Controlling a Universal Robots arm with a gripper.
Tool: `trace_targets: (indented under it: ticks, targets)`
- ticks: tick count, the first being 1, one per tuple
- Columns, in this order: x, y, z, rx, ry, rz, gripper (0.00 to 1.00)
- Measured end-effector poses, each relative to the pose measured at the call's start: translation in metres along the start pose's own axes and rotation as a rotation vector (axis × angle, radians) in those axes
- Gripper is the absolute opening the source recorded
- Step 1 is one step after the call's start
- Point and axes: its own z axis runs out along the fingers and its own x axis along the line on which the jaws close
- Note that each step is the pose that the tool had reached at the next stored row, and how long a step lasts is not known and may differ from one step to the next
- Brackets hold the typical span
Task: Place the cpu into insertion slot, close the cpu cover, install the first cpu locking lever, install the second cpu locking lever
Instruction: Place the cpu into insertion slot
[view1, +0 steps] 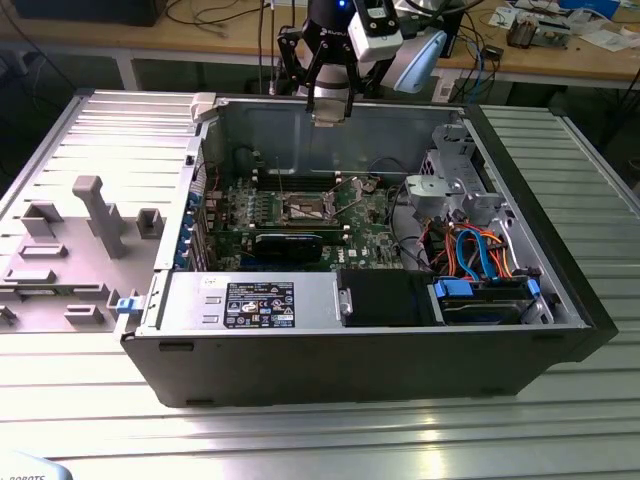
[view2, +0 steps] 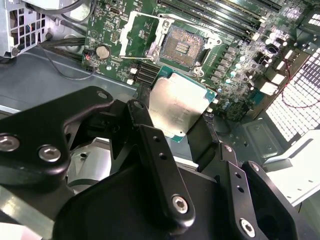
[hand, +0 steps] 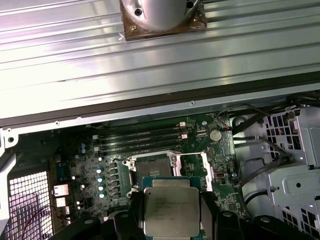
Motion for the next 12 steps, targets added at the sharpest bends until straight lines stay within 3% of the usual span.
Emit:
trace_targets:
  ticks: [3, 7, 12]
  targets:
    - [0.0, -0.0001, 0.0004, -0.0005, -0.0022, 0.025, 0.54]
    - [0.0, -0.0001, 0.0008, -0.0018, -0.0086, 0.099, 0.54]
    - [0.0, -0.0002, 0.0008, -0.002, -0.0089, 0.102, 0.54]
